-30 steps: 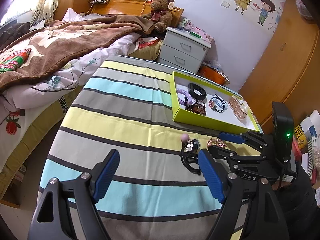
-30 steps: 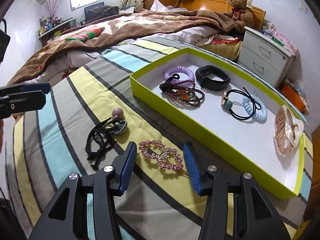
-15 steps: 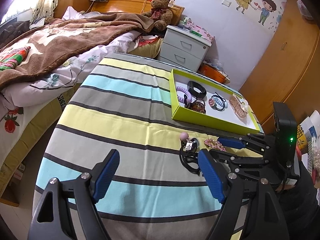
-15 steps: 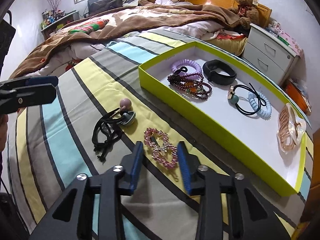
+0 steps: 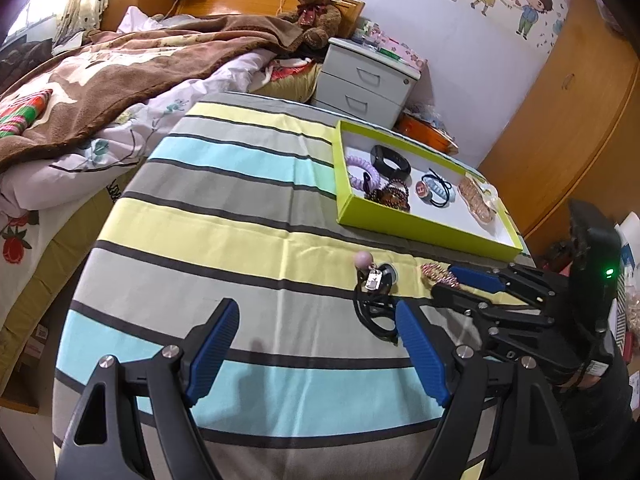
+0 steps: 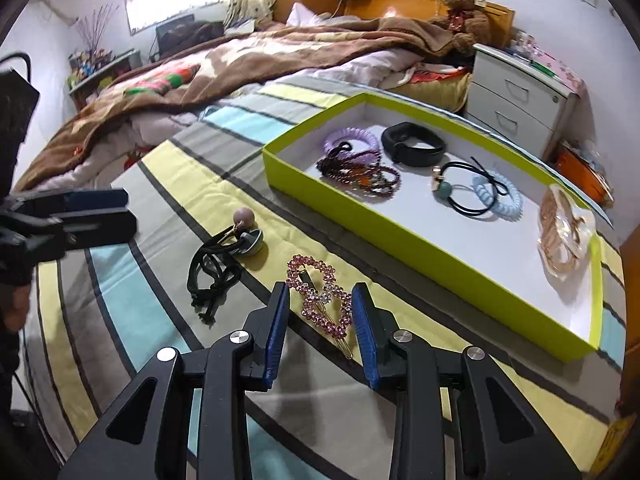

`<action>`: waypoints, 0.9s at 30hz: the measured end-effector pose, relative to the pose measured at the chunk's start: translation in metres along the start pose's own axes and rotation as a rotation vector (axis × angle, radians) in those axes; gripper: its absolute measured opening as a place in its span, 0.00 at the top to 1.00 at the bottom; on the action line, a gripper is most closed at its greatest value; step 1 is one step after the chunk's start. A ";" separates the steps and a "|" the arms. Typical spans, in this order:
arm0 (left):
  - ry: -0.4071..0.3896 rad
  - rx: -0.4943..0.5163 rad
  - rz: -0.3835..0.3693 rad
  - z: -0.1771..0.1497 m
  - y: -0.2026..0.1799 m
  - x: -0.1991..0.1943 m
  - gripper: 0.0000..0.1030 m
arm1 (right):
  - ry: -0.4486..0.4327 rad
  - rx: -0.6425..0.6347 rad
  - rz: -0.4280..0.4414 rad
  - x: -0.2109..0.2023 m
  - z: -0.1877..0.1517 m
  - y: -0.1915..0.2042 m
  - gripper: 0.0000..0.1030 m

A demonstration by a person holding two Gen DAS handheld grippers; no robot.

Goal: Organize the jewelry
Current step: 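Close the left gripper on the black hair tie with pink ball while the right holds the clip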

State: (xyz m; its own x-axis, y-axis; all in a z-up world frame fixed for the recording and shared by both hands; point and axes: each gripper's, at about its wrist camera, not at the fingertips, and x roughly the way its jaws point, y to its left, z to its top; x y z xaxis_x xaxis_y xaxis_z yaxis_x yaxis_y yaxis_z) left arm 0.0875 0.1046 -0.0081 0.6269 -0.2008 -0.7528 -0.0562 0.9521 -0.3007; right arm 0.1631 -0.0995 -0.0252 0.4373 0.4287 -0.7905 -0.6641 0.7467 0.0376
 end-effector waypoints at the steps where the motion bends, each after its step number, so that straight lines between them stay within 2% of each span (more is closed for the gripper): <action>1: 0.005 0.002 -0.001 0.000 -0.002 0.002 0.20 | -0.004 0.006 -0.004 -0.002 0.000 -0.001 0.68; 3: 0.014 0.011 -0.012 0.000 -0.006 0.008 0.20 | -0.015 0.024 -0.012 -0.007 -0.002 -0.005 0.68; 9: 0.041 0.073 0.025 0.001 -0.023 0.027 0.20 | -0.059 0.085 -0.020 -0.027 -0.011 -0.017 0.68; 23: 0.058 0.180 0.083 0.005 -0.056 0.056 0.20 | -0.107 0.127 -0.037 -0.052 -0.025 -0.025 0.68; 24: 0.058 0.180 0.087 0.005 -0.057 0.058 0.21 | -0.112 0.127 -0.038 -0.054 -0.025 -0.025 0.68; 27: 0.046 0.185 0.113 0.007 -0.058 0.058 0.33 | -0.118 0.126 -0.035 -0.055 -0.025 -0.025 0.68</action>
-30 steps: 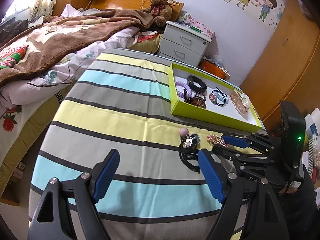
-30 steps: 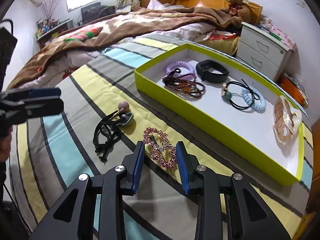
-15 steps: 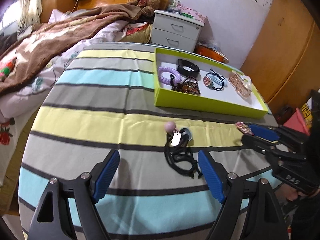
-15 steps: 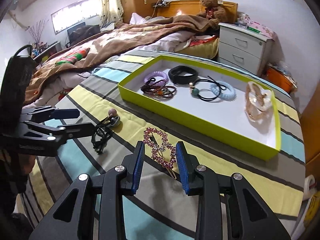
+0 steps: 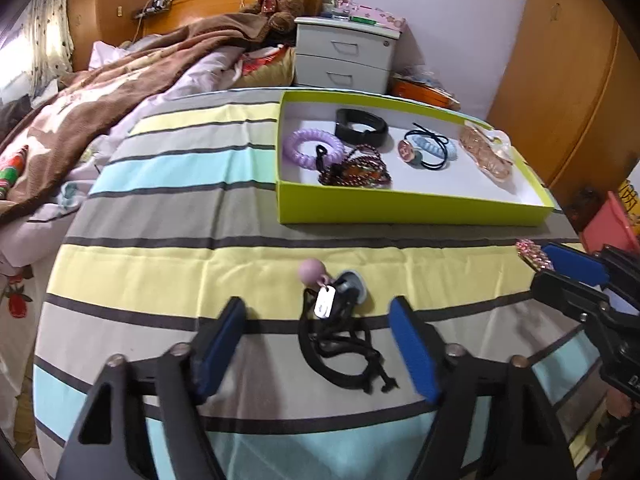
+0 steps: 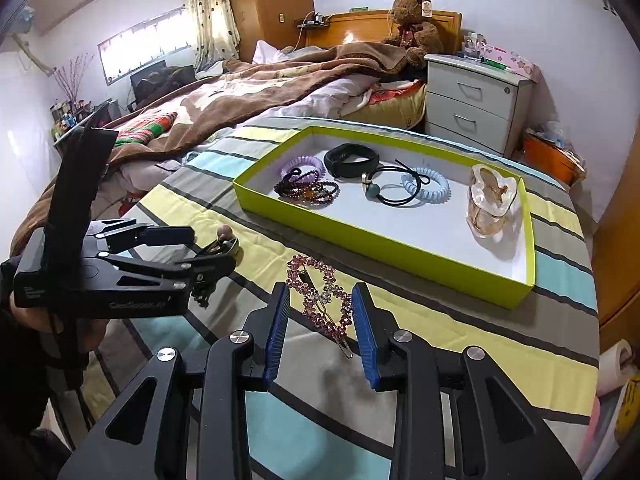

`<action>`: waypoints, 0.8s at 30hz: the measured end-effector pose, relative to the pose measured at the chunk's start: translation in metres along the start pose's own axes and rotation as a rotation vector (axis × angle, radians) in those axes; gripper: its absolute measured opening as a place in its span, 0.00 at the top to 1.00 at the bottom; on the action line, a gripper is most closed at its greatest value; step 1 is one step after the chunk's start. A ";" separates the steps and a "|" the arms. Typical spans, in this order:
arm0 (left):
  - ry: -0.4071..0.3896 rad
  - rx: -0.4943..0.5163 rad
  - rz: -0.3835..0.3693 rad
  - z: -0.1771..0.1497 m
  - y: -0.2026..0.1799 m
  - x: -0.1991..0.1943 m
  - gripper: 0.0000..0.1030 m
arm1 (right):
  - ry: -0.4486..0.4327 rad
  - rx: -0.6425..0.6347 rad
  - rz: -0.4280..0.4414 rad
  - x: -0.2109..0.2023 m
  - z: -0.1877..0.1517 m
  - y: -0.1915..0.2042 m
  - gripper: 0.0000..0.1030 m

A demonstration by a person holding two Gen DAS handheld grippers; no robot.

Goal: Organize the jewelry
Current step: 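Close the left gripper on the black hair tie with pink ball while the right holds the clip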

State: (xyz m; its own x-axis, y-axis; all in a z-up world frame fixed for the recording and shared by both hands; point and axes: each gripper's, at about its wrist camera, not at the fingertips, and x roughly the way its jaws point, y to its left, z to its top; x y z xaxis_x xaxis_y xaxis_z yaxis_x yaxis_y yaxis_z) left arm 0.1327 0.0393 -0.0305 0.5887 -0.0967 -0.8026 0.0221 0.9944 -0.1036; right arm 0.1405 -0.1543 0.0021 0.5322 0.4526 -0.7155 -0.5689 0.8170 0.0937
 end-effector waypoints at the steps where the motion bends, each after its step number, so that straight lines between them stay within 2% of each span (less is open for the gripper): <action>1: 0.000 0.001 -0.003 0.000 0.000 0.000 0.36 | -0.001 -0.002 0.001 0.000 0.000 0.000 0.68; 3: 0.000 0.001 0.013 0.000 0.000 0.000 0.41 | 0.000 -0.005 0.005 0.000 0.000 0.001 0.68; 8: -0.007 0.020 0.026 0.000 -0.003 0.001 0.48 | -0.009 -0.002 0.006 -0.002 0.000 0.000 0.68; 9: -0.006 0.023 0.029 0.000 -0.003 0.001 0.55 | -0.009 -0.003 0.009 -0.002 0.000 0.001 0.68; 10: -0.002 0.026 0.021 0.000 -0.004 0.000 0.66 | -0.009 -0.004 0.010 -0.002 0.000 0.001 0.68; 11: 0.001 0.027 0.011 0.000 -0.006 0.001 0.69 | -0.008 -0.005 0.009 -0.002 -0.001 0.001 0.68; 18: 0.004 0.037 0.008 0.000 -0.009 0.000 0.77 | -0.011 0.005 0.010 -0.003 -0.002 0.001 0.68; 21: 0.003 0.027 0.017 0.000 -0.008 -0.001 0.93 | -0.011 0.007 0.010 -0.003 -0.002 0.000 0.68; 24: 0.002 0.023 0.016 0.000 -0.008 -0.002 0.93 | -0.014 0.008 0.010 -0.004 -0.002 0.000 0.68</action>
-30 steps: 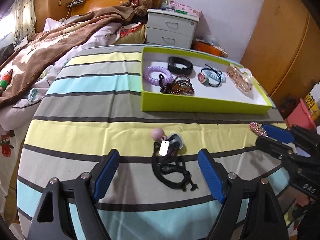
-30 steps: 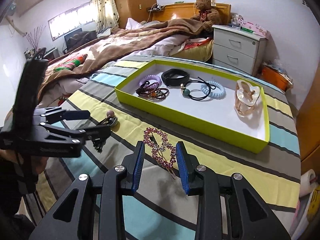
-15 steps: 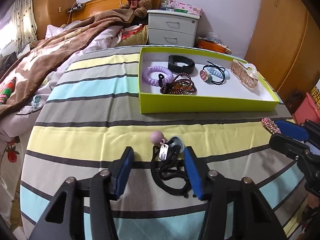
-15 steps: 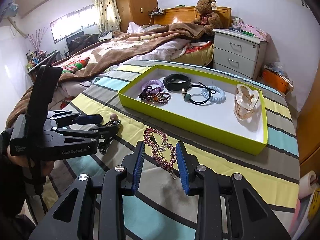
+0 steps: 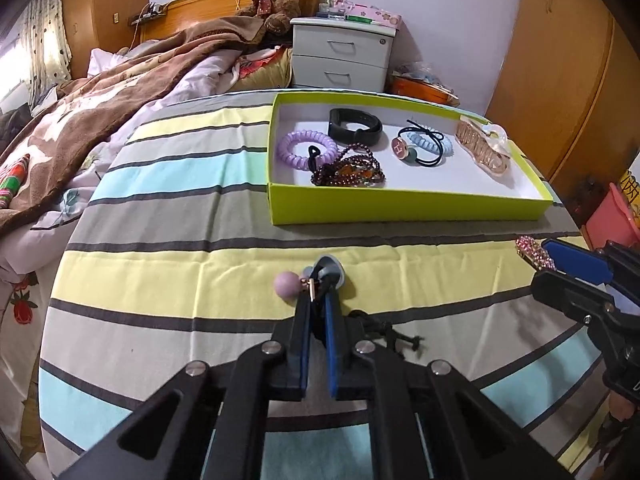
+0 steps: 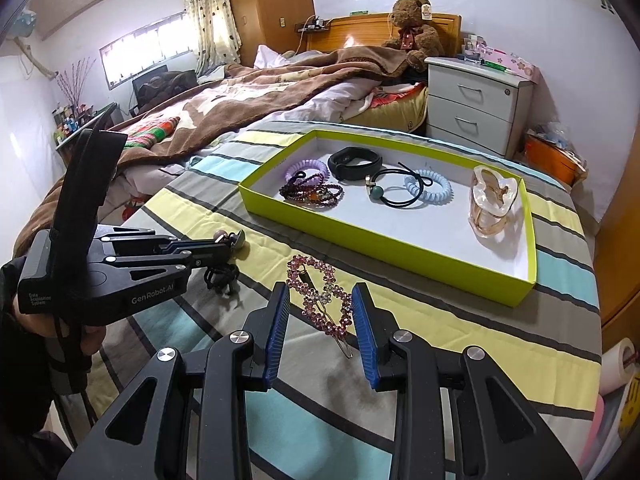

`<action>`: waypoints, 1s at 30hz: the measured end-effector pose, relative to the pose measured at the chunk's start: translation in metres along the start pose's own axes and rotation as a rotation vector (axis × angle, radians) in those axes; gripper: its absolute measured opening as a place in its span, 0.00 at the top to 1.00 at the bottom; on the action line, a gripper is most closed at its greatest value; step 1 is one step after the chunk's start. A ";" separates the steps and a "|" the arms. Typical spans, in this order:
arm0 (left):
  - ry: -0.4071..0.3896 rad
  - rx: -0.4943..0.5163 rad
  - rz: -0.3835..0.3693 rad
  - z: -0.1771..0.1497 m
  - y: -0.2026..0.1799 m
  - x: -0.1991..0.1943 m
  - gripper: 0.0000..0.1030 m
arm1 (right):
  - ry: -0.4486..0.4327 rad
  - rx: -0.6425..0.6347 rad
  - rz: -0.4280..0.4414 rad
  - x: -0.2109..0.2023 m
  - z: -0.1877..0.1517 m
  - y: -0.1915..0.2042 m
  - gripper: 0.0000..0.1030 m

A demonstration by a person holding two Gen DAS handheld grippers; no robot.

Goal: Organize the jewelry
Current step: 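Close the left gripper on the black hair tie with pink ball while the right holds the clip, then carry the pink-ball tie and pink clip into the green box with both grippers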

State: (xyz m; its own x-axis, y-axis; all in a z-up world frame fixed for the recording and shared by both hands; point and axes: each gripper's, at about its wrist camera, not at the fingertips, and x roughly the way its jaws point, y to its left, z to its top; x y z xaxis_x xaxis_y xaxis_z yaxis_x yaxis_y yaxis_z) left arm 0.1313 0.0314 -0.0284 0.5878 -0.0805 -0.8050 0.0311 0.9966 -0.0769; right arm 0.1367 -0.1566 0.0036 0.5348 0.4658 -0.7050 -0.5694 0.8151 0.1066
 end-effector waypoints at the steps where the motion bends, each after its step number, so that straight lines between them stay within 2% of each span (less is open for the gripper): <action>1: -0.002 0.001 0.001 0.000 0.000 0.000 0.93 | -0.002 -0.001 0.001 -0.001 0.000 0.001 0.68; 30: -0.121 0.037 -0.050 0.024 -0.016 -0.051 0.94 | -0.075 0.007 -0.044 -0.033 0.011 0.001 0.68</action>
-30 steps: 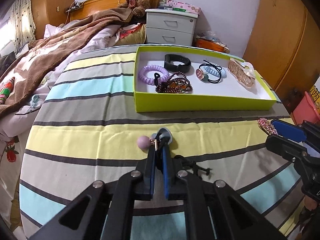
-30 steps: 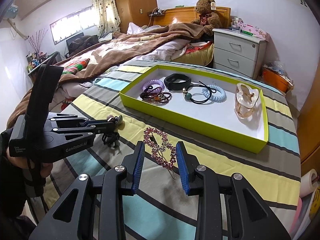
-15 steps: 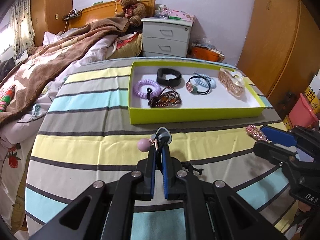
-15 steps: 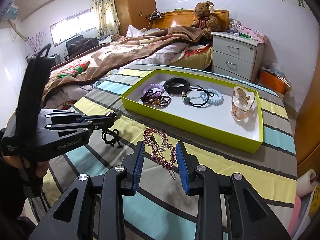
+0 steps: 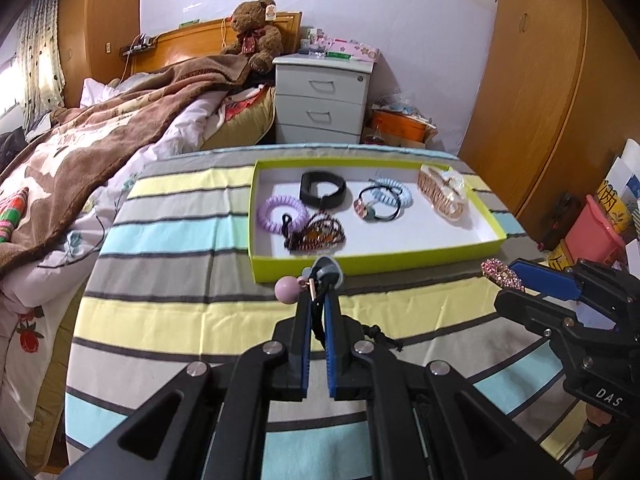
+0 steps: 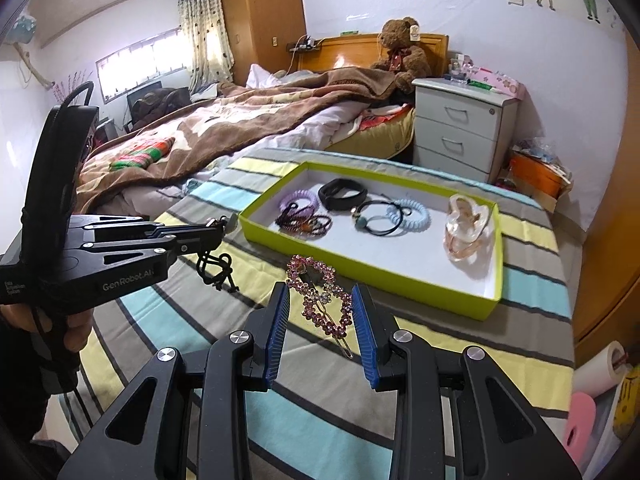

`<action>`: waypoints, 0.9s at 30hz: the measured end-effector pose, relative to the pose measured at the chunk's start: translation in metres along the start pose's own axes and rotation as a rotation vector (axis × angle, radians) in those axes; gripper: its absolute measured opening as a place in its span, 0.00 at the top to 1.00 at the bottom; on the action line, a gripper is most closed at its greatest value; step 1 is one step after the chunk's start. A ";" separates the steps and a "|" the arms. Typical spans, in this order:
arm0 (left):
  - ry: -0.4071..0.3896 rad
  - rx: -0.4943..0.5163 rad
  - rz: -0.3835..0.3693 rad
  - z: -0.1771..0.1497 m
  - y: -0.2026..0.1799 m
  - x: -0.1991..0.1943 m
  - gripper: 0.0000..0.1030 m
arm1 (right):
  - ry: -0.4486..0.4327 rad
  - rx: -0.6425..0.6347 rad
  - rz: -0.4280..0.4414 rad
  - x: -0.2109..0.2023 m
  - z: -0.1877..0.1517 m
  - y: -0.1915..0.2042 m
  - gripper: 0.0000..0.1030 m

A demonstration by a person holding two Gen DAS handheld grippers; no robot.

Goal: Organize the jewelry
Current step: 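Carry the pink-ball tie and pink clip into the green box with both grippers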

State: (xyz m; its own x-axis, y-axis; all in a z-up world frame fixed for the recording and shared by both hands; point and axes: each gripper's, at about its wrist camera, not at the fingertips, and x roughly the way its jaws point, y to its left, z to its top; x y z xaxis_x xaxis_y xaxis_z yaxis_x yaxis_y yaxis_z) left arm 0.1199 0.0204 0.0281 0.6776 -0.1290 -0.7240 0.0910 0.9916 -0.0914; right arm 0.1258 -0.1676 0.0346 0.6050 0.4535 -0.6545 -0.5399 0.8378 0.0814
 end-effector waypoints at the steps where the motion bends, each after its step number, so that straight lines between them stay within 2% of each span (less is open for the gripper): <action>1: -0.005 0.001 -0.006 0.004 0.000 -0.001 0.94 | -0.005 0.000 -0.005 -0.002 0.002 -0.001 0.68; 12: -0.066 0.020 -0.059 0.044 -0.010 -0.007 0.94 | -0.041 0.026 -0.080 -0.013 0.027 -0.023 0.68; 27: -0.016 0.003 -0.149 0.076 -0.023 0.038 0.94 | -0.003 0.082 -0.141 0.006 0.044 -0.073 0.68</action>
State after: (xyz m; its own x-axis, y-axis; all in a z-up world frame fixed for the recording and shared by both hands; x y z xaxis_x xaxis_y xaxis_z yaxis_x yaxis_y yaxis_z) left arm 0.1988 -0.0077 0.0543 0.6676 -0.2749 -0.6919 0.1935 0.9615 -0.1954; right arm 0.1947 -0.2129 0.0582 0.6733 0.3301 -0.6616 -0.3994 0.9154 0.0502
